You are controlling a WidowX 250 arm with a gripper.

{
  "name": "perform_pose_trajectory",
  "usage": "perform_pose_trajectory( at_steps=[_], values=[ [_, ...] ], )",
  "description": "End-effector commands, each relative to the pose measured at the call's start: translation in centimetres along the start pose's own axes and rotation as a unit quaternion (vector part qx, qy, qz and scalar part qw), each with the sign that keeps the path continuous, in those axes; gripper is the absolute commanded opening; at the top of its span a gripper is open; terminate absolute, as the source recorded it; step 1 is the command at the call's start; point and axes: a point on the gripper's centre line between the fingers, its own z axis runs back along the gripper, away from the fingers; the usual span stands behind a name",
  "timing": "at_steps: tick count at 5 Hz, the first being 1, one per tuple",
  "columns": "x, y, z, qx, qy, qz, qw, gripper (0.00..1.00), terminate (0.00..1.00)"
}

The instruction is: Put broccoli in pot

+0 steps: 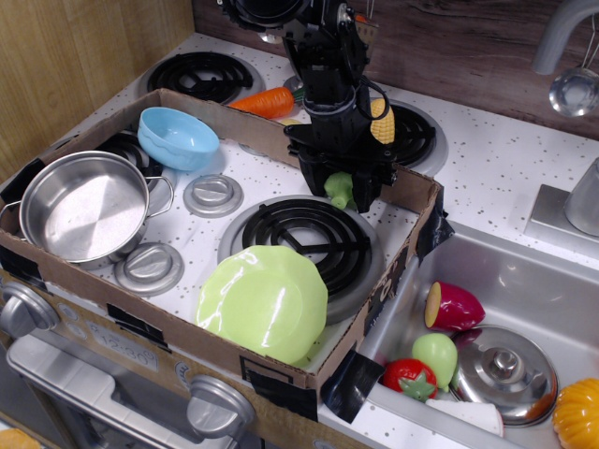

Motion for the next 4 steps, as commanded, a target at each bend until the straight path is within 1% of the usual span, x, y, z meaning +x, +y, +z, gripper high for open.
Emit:
perform_pose_trajectory(
  at_steps=[1, 2, 3, 4],
  values=[
    [-1.0, 1.3, 5.3, 0.045, -0.024, -0.007, 0.9987, 0.00, 0.00],
    [-1.7, 2.8, 7.1, 0.070, -0.016, -0.009, 0.9974, 0.00, 0.00],
    [-2.5, 4.0, 8.5, 0.080, -0.017, -0.012, 0.9965, 0.00, 0.00],
    [-4.2, 6.2, 9.8, 0.093, -0.008, -0.001, 0.9956, 0.00, 0.00]
  ],
)
